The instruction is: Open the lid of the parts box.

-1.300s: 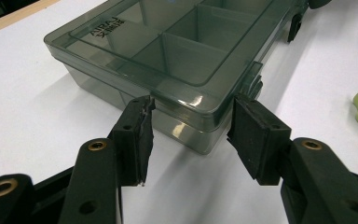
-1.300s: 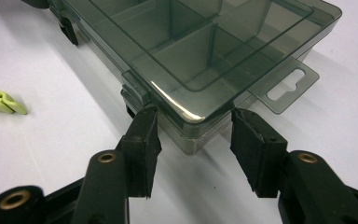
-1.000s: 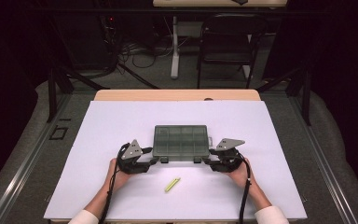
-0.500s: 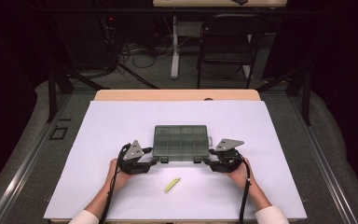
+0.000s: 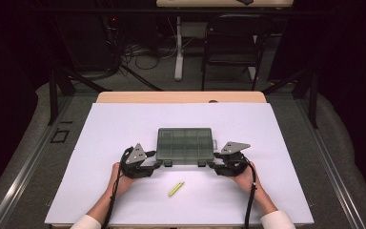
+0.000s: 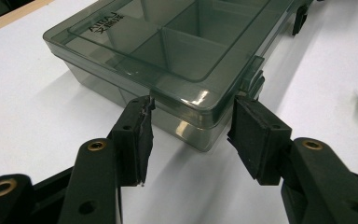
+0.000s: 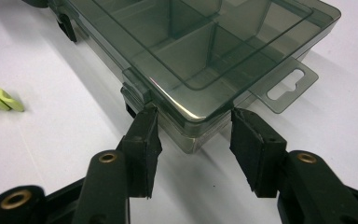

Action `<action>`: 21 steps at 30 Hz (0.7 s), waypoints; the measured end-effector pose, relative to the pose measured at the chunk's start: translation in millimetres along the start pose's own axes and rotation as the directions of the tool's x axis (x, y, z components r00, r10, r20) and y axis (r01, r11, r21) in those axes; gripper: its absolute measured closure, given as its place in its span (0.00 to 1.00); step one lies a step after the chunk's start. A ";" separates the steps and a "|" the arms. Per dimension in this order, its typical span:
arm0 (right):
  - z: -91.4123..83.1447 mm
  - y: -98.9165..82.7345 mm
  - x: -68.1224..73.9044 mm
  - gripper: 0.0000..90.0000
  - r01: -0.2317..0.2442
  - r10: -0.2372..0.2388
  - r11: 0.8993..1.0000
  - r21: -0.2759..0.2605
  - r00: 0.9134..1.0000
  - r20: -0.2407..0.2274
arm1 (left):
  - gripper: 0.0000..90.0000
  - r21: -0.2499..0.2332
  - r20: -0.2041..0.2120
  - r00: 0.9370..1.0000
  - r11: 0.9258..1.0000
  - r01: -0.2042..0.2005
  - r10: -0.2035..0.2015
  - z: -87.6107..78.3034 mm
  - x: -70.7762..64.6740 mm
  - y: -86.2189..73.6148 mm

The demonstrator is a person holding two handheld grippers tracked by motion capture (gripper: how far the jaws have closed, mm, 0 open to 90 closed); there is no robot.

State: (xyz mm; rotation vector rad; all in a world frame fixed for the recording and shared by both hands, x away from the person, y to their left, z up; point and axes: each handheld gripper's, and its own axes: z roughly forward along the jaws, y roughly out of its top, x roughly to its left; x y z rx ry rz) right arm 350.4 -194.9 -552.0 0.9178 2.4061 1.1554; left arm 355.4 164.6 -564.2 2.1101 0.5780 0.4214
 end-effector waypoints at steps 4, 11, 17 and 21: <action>-0.1 0.7 1.2 0.58 0.018 -0.018 1.000 0.006 1.000 0.007 | 0.54 0.000 0.000 1.000 1.000 -0.002 0.002 0.0 0.1 0.0; 0.3 1.5 3.6 0.58 0.033 -0.034 0.999 0.017 0.999 0.026 | 0.53 0.003 -0.005 1.000 1.000 -0.005 0.005 0.3 -1.1 0.2; -0.4 0.4 2.1 0.59 0.007 -0.008 1.000 0.009 1.000 0.013 | 0.54 0.003 -0.003 1.000 1.000 -0.002 0.002 0.3 -1.0 0.1; -0.7 -0.3 -0.3 0.60 -0.020 0.020 1.000 -0.006 1.000 -0.002 | 0.54 0.004 -0.002 1.000 1.000 -0.002 0.002 0.4 -1.1 0.1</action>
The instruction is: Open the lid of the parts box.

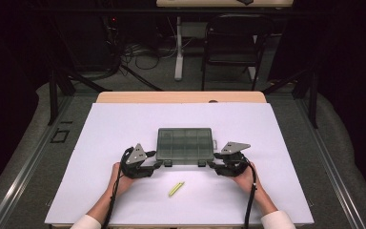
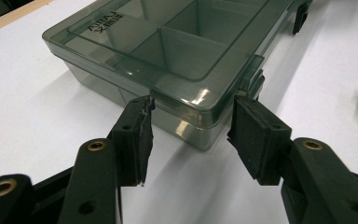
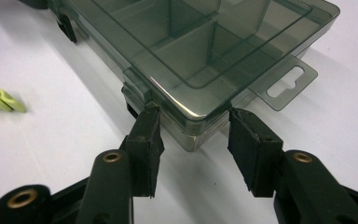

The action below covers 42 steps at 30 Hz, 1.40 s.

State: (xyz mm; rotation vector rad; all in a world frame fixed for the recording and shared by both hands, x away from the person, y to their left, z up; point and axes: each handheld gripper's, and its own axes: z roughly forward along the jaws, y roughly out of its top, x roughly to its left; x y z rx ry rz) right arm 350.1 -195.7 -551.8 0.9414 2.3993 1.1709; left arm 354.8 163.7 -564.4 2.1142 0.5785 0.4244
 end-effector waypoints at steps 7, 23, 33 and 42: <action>-0.5 0.3 0.1 0.61 0.008 -0.008 1.000 0.006 1.000 0.000 | 0.54 -0.001 0.001 1.000 1.000 0.002 -0.002 0.1 0.1 -0.1; -1.5 -0.8 0.8 0.65 -0.005 0.005 1.000 -0.001 1.000 0.004 | 0.55 0.002 0.003 1.000 1.000 0.014 -0.014 -0.2 0.5 0.1; -1.9 1.6 4.9 0.65 0.043 -0.044 0.999 0.032 0.998 0.033 | 0.56 0.017 0.005 1.000 1.000 0.002 -0.002 -0.5 0.3 0.6; -3.2 0.5 2.2 0.69 0.026 -0.026 0.999 0.025 0.999 0.029 | 0.59 0.027 -0.007 1.000 1.000 -0.006 0.006 0.8 -0.5 0.7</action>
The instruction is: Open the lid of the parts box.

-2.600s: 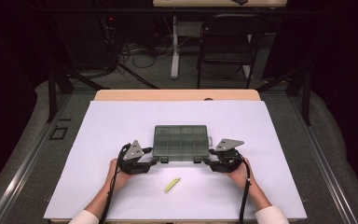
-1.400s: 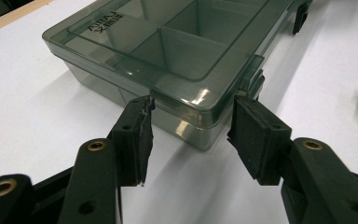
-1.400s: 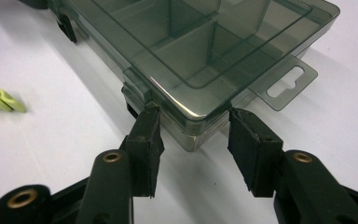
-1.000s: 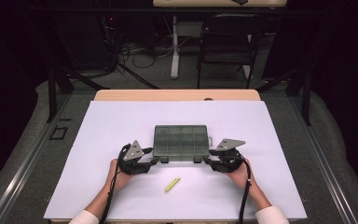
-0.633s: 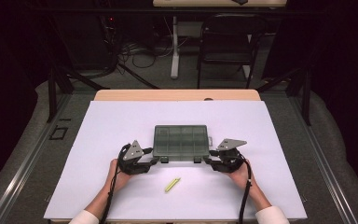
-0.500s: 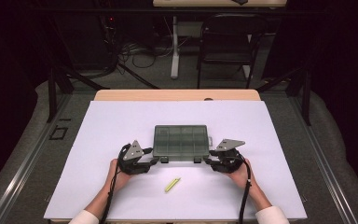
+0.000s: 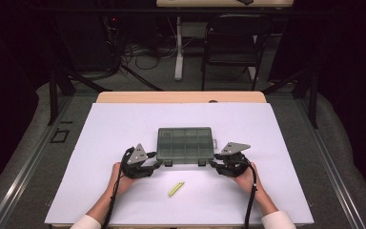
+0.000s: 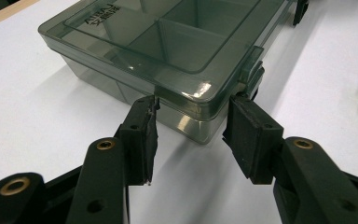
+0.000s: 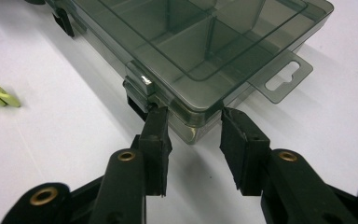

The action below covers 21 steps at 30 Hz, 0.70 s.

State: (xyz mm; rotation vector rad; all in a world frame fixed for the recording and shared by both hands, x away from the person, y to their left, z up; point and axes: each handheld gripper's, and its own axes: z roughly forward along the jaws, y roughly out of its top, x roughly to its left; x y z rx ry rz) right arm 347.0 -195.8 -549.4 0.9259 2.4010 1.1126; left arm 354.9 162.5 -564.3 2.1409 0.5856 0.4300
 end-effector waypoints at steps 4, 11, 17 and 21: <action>0.4 -0.2 0.0 0.69 -0.024 0.024 1.000 -0.008 1.000 -0.006 | 0.59 -0.002 -0.003 1.000 1.000 0.003 -0.003 0.2 -0.1 -0.1; -0.2 0.5 1.1 0.71 -0.007 0.007 1.000 -0.009 1.000 0.003 | 0.59 -0.005 0.000 1.000 1.000 0.010 -0.010 -0.1 0.3 -0.2; -0.5 0.1 -0.8 0.72 -0.036 0.036 0.999 -0.018 0.999 -0.012 | 0.59 -0.008 0.007 1.000 1.000 0.014 -0.014 -0.2 1.0 -0.4; -1.2 0.4 -0.9 0.72 -0.045 0.045 0.999 -0.009 0.999 -0.011 | 0.59 -0.009 0.008 1.000 1.000 0.016 -0.016 -0.1 1.2 -0.5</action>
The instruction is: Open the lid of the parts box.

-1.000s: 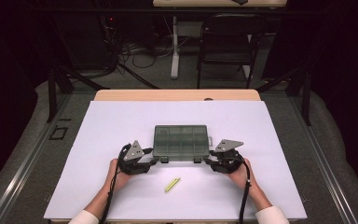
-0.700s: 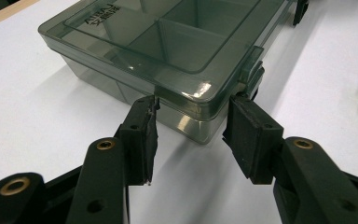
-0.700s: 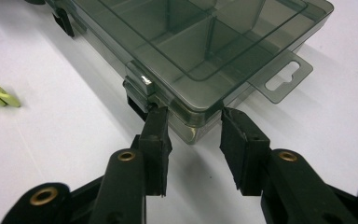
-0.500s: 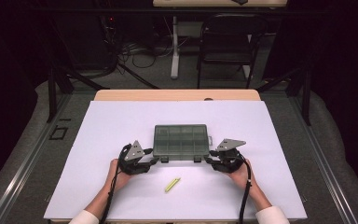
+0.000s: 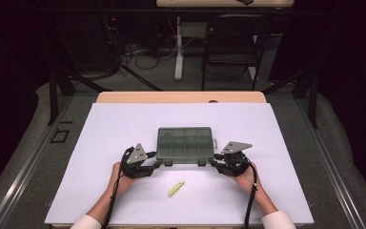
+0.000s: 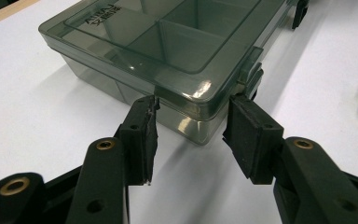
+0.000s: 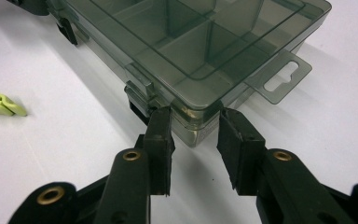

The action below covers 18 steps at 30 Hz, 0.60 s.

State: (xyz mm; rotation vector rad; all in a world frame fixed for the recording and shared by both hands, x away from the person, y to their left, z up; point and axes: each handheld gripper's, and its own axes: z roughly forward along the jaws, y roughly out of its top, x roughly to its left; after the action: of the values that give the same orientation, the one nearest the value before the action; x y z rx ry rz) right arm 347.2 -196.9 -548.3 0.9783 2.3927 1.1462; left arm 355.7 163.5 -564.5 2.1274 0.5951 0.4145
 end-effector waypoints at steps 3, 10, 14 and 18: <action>0.7 -0.8 -1.1 0.72 -0.017 0.017 1.000 -0.016 1.000 -0.007 | 0.59 -0.001 0.000 1.000 1.000 0.001 -0.001 -0.1 0.1 -0.1; 0.7 -0.8 -1.2 0.73 -0.033 0.032 0.999 -0.017 0.999 -0.011 | 0.59 0.000 -0.004 1.000 1.000 0.003 -0.003 0.1 0.1 -0.1; 0.5 -0.9 -1.3 0.73 -0.047 0.046 0.999 -0.012 0.999 -0.014 | 0.59 -0.005 -0.001 1.000 1.000 0.006 -0.006 -0.6 1.4 -0.4; 1.1 -1.4 -1.2 0.74 -0.044 0.044 0.999 -0.022 0.999 -0.015 | 0.61 -0.015 0.012 0.999 0.999 0.034 -0.034 -1.3 3.5 -0.8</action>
State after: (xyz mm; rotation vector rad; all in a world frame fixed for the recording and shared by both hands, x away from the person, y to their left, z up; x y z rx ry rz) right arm 348.1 -197.7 -550.1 1.0235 2.3756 1.1970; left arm 357.7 166.7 -564.1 2.1010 0.6188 0.3867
